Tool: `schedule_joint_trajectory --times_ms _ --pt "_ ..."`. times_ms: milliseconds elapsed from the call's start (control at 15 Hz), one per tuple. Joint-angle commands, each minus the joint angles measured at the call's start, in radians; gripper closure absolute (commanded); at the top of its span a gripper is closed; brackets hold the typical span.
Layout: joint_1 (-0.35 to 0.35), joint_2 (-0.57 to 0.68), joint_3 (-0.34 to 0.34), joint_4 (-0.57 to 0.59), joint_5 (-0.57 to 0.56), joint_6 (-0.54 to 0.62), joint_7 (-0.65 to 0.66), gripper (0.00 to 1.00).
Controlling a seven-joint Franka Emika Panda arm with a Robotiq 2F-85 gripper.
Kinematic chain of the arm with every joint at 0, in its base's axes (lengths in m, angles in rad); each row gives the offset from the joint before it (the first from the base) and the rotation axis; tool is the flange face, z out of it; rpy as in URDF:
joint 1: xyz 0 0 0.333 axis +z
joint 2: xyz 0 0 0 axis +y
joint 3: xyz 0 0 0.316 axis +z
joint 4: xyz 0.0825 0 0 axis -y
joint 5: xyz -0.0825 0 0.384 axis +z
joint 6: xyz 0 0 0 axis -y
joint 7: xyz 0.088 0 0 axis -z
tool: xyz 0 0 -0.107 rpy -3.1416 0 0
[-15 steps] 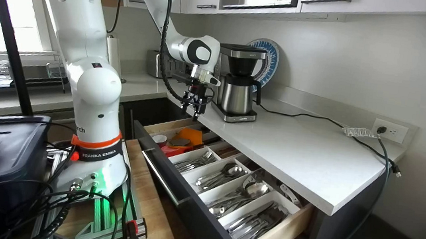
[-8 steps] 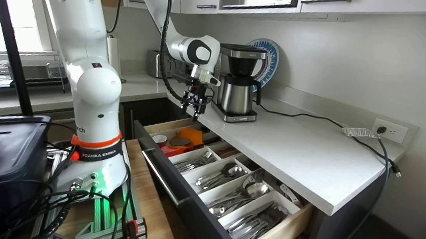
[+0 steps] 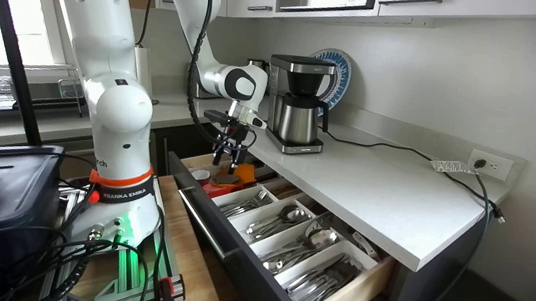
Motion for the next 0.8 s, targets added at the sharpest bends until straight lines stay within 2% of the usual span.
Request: schedule_joint_trajectory --times_ms 0,67,133,200,733 --pt "-0.036 0.021 -0.012 -0.034 -0.206 0.126 0.105 0.00" --pt "-0.049 0.028 -0.019 -0.053 -0.267 0.179 0.129 0.00" --pt "-0.059 0.047 -0.037 -0.051 -0.252 0.227 0.140 0.00" --pt "-0.034 0.013 -0.023 -0.047 -0.206 0.155 0.104 0.00" --pt "-0.035 0.025 -0.027 -0.035 -0.210 0.164 0.105 0.00"
